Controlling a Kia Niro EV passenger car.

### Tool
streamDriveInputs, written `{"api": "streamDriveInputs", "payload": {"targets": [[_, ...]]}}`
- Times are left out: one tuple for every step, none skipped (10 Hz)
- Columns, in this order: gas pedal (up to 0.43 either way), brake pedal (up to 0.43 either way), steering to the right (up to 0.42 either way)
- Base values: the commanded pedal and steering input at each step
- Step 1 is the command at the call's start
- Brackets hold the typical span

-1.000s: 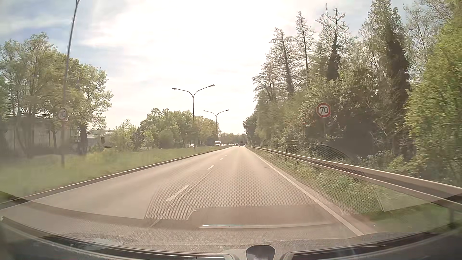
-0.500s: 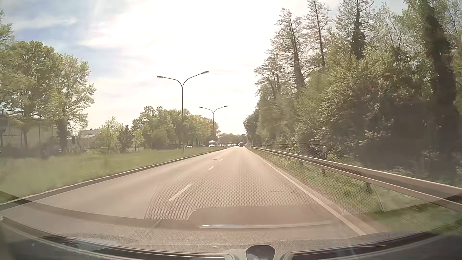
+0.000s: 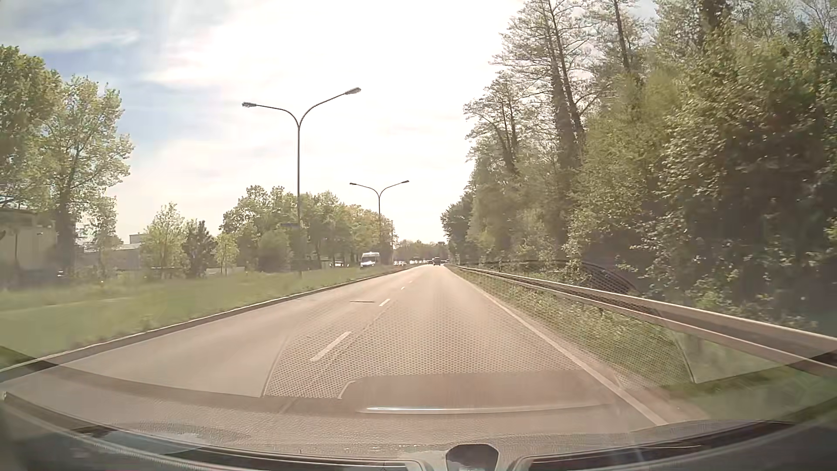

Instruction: Follow the waypoints while adhering to traffic rules and regulations

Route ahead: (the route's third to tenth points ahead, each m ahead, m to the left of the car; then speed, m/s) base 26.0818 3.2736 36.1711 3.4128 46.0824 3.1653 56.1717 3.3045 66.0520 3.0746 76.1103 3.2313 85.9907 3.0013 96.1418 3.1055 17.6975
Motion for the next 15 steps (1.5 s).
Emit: {"api": "streamDriveInputs", "payload": {"targets": [[0.087,0.0,0.001],[0.087,0.0,0.001],[0.087,0.0,0.001],[0.087,0.0,0.001],[0.087,0.0,0.001],[0.087,0.0,0.001],[0.087,0.0,0.001],[0.087,0.0,0.001],[0.087,0.0,0.001],[0.087,0.0,0.001],[0.087,0.0,0.001],[0.087,0.0,0.0],[0.087,0.0,0.0],[0.087,0.0,0.0],[0.087,0.0,0.0]]}}
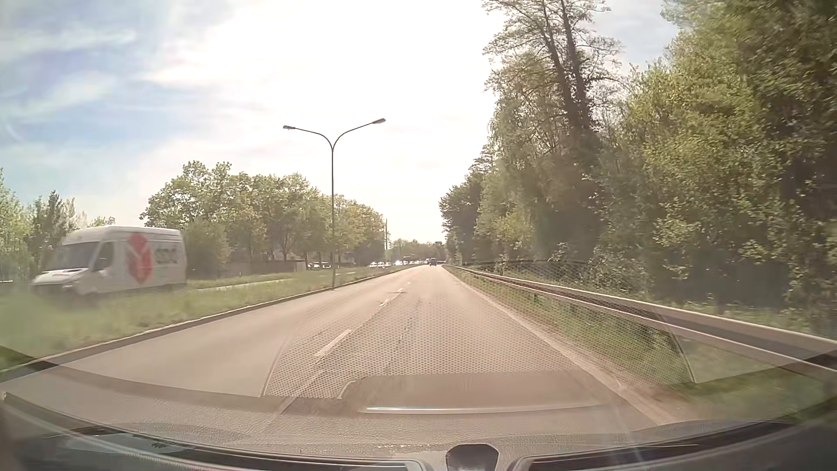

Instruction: Follow the waypoints while adhering to traffic rules and regulations

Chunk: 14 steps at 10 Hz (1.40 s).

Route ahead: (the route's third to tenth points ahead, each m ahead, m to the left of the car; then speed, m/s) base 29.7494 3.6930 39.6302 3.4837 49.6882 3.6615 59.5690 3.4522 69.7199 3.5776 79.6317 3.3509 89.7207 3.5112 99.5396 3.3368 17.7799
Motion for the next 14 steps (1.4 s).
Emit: {"api": "streamDriveInputs", "payload": {"targets": [[0.087,0.0,0.0],[0.087,0.0,0.0],[0.087,0.0,0.0],[0.087,0.0,0.0],[0.087,0.0,0.0],[0.087,0.0,0.0],[0.087,0.0,0.0],[0.087,0.0,0.0],[0.087,0.0,0.0],[0.087,0.0,0.0],[0.087,0.0,-0.001],[0.087,0.0,-0.001],[0.087,0.0,-0.001],[0.087,0.0,-0.001]]}}
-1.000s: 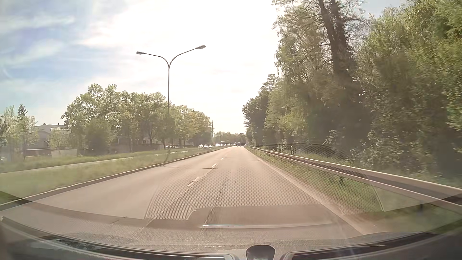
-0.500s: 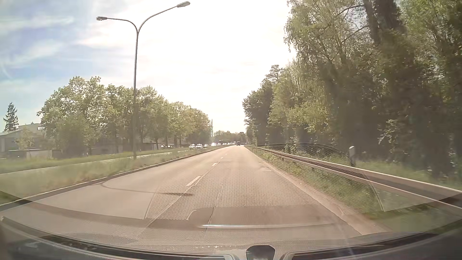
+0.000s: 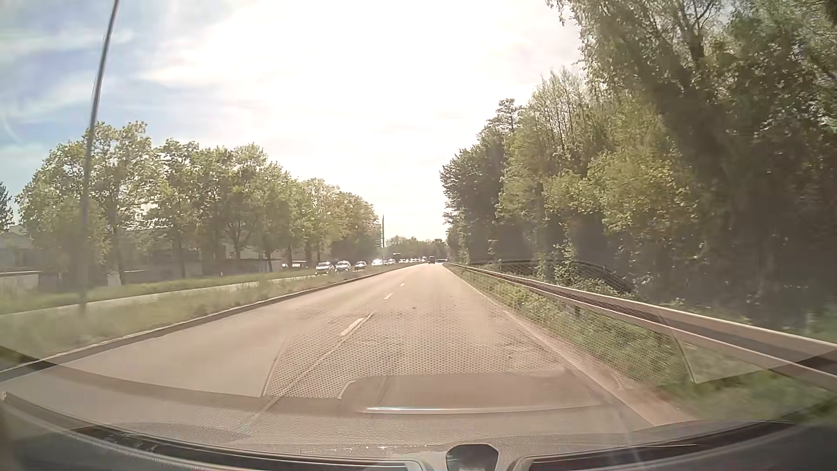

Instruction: Follow the waypoints while adhering to traffic rules and regulations

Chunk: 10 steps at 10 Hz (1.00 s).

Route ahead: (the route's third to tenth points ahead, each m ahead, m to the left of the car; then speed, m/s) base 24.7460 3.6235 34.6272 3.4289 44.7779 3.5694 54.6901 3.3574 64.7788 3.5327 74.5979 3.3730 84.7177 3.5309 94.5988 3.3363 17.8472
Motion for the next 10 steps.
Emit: {"api": "streamDriveInputs", "payload": {"targets": [[0.087,0.0,-0.001],[0.087,0.0,-0.001],[0.087,0.0,-0.002],[0.087,0.0,-0.002],[0.087,0.0,-0.002],[0.087,0.0,-0.002],[0.087,0.0,-0.001],[0.087,0.0,-0.001],[0.087,0.0,-0.002],[0.087,0.0,-0.002]]}}
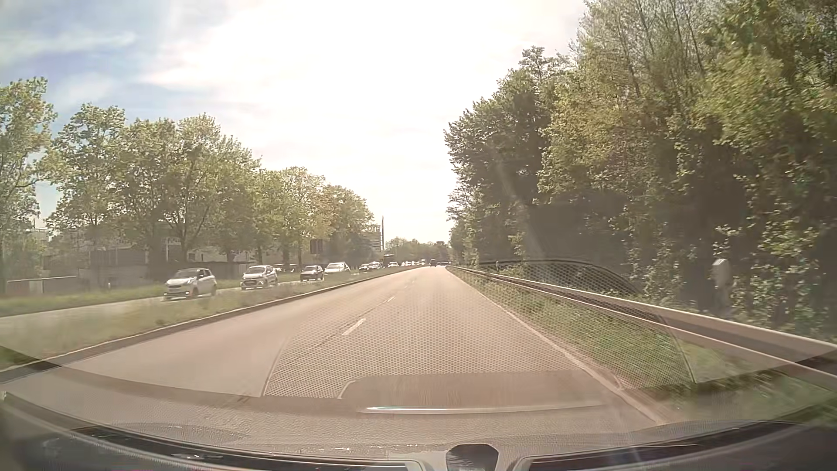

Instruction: Follow the waypoints while adhering to traffic rules and regulations

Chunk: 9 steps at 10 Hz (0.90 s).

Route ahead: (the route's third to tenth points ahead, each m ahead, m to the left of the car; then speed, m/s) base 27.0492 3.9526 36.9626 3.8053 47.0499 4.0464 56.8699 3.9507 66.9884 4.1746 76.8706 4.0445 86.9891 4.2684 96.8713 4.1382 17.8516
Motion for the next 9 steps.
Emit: {"api": "streamDriveInputs", "payload": {"targets": [[0.087,0.0,-0.002],[0.087,0.0,-0.002],[0.087,0.0,-0.002],[0.087,0.0,-0.002],[0.087,0.0,-0.001],[0.087,0.0,0.0],[0.087,0.0,0.0],[0.087,0.0,0.0],[0.087,0.0,0.0]]}}
